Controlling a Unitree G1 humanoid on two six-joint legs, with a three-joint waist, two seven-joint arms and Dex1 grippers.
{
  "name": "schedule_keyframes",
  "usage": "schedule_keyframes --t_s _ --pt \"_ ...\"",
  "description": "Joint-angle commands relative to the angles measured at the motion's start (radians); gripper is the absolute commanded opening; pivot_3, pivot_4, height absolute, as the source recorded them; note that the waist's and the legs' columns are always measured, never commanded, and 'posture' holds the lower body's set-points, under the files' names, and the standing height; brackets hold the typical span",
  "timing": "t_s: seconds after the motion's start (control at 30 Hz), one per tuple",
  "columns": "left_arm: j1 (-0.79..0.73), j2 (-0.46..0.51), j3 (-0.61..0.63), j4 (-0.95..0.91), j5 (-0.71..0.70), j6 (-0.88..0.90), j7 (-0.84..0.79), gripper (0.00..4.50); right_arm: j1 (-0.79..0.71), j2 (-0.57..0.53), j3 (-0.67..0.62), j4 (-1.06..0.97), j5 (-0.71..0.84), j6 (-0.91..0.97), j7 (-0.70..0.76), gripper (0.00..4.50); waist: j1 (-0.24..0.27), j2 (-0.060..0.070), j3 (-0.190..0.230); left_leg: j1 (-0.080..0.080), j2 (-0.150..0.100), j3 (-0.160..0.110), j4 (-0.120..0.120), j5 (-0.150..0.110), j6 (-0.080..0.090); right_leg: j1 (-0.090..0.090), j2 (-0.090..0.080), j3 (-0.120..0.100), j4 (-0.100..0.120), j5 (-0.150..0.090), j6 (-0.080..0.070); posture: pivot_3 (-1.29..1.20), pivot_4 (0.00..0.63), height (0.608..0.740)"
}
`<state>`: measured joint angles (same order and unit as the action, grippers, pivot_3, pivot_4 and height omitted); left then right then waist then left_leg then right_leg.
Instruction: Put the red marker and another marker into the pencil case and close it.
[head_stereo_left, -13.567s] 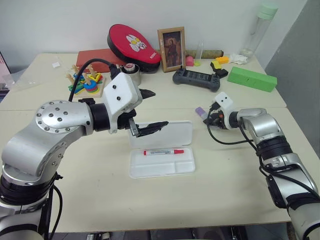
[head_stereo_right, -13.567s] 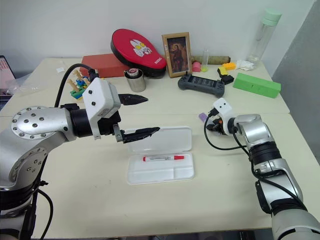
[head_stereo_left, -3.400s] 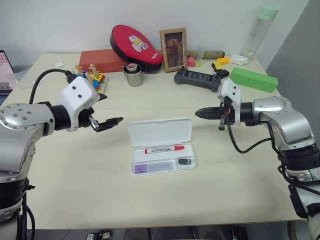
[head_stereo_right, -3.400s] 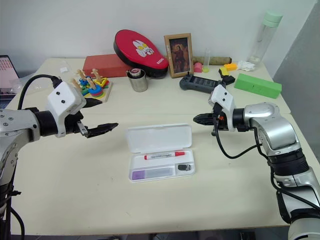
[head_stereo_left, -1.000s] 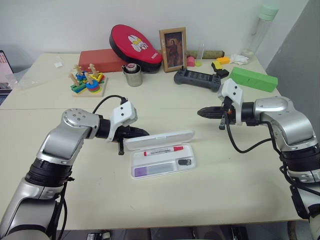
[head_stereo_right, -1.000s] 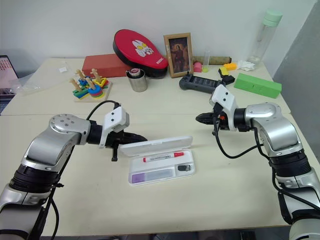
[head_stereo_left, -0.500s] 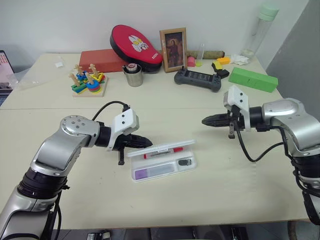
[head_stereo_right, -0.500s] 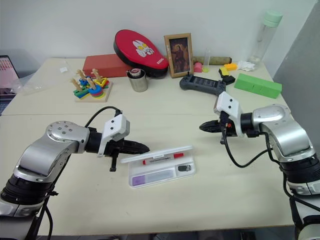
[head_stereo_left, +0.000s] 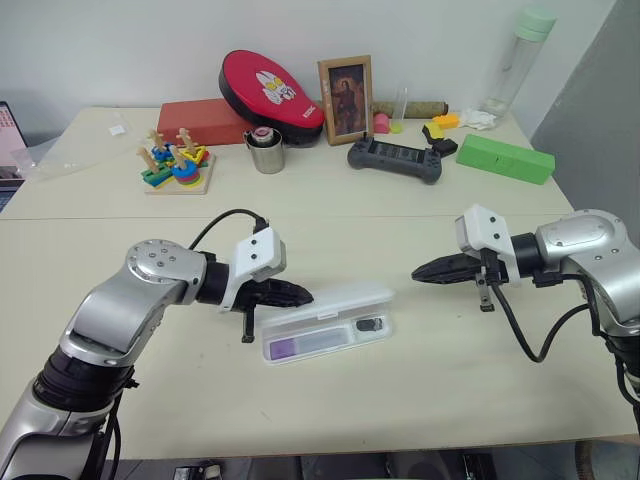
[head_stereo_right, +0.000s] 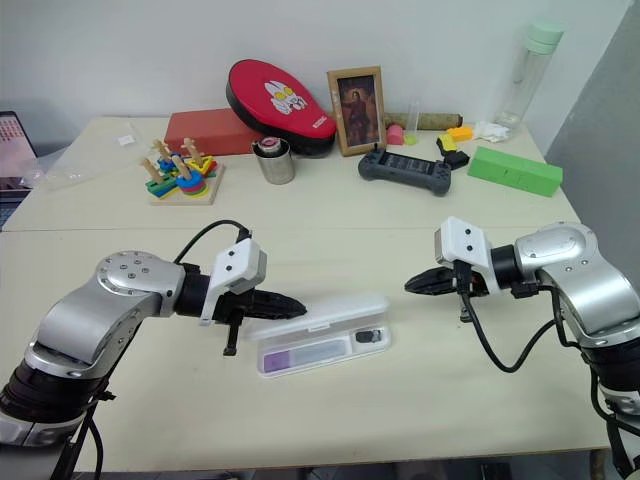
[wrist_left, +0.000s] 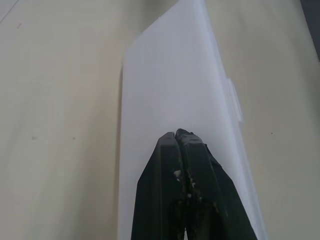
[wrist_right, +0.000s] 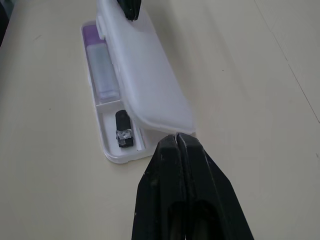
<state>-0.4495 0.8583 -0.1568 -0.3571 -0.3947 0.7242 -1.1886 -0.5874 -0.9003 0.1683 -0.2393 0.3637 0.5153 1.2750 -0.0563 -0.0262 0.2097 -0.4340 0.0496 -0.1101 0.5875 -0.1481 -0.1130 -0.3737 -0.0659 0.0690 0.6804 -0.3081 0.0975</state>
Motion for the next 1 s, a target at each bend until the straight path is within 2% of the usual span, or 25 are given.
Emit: schedule_keyframes --t_s 0.03,0.4,0.8,0.9,1.0 --pt "0.017 -0.004 -0.022 -0.034 -0.007 -0.004 0.008 0.01 -0.003 -0.012 -0.018 -0.046 0.006 -0.007 0.007 0.0 0.001 0.0 0.0 0.0 0.0 0.0 0.0 0.0 0.0 0.0 0.0 0.0 0.0 0.0 0.0 0.0 0.15 0.74" --pt "0.035 -0.033 -0.111 0.002 0.064 -0.073 0.039 0.01 0.069 -0.069 0.014 -0.045 -0.079 -0.115 0.055 0.0 0.005 0.0 0.0 0.0 0.0 0.0 0.001 0.0 0.0 0.0 0.0 0.0 0.0 0.0 0.001 0.0 0.15 0.74" --pt "0.052 -0.029 -0.203 0.048 0.199 -0.196 0.049 0.01 0.074 -0.054 0.011 -0.032 -0.091 -0.118 0.042 0.0 0.007 0.0 0.0 0.001 0.0 0.0 0.001 0.0 0.0 0.001 0.0 0.0 0.0 0.0 0.001 0.0 0.15 0.74" --pt "0.053 -0.034 -0.2 0.049 0.204 -0.203 0.05 0.01 0.074 -0.051 0.011 -0.032 -0.093 -0.118 0.04 0.0 0.007 0.001 -0.001 0.001 0.0 0.0 0.001 0.0 0.0 0.002 0.0 0.0 0.0 0.0 0.001 0.0 0.15 0.74" --pt "0.05 -0.055 -0.147 0.024 0.141 -0.155 0.06 0.01 0.074 -0.048 0.006 -0.031 -0.085 -0.111 0.037 0.0 0.007 0.001 -0.001 0.001 0.0 0.0 0.001 0.0 0.0 0.002 0.0 0.0 0.0 0.0 0.002 0.0 0.15 0.74"
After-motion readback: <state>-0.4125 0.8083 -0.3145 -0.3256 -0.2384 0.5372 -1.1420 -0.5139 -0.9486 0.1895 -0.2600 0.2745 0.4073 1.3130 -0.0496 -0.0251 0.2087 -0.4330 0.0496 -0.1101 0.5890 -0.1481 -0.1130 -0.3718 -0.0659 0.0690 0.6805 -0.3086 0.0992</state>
